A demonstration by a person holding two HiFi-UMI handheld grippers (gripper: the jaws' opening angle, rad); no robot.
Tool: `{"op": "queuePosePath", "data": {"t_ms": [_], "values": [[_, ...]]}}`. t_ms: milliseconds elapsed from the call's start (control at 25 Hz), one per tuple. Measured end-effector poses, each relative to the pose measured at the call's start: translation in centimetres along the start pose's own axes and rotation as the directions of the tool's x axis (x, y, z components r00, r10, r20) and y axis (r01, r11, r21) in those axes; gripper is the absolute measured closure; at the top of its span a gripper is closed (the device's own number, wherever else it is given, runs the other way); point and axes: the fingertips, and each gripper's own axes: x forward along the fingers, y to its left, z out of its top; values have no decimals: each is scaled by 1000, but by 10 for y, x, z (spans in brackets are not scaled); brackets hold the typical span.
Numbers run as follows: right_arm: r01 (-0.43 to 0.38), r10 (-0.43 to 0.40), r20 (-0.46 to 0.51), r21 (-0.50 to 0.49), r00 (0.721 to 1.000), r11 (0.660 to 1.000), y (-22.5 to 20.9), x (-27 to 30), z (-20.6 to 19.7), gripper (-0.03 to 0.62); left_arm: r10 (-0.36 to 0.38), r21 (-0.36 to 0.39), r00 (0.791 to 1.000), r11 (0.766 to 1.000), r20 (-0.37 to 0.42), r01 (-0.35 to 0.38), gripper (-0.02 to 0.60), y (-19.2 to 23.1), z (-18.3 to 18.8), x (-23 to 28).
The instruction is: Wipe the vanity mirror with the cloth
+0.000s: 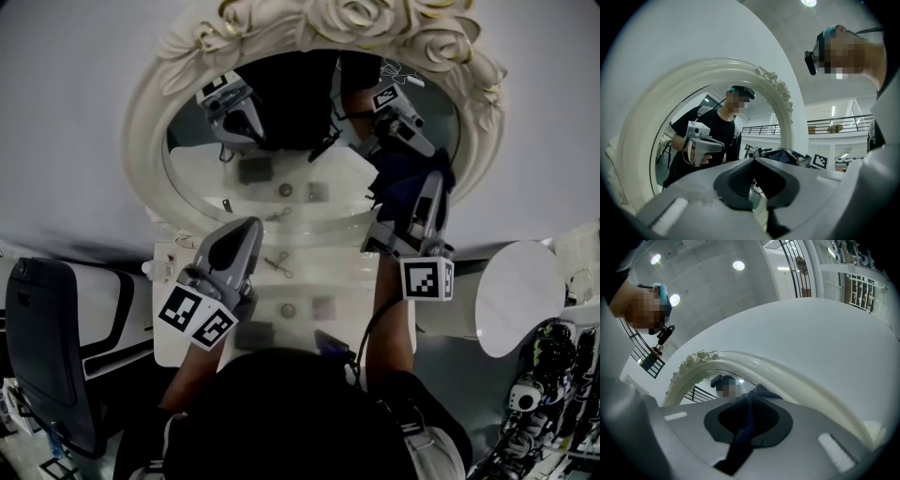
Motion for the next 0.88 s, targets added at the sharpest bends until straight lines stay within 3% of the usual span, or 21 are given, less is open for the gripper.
{"op": "queuePosePath", "data": {"t_ms": [880], "values": [[-114,114,-21,6,993,993,45,29,19,566,-20,-25,999,999,26,20,583,3,6,-15]]}}
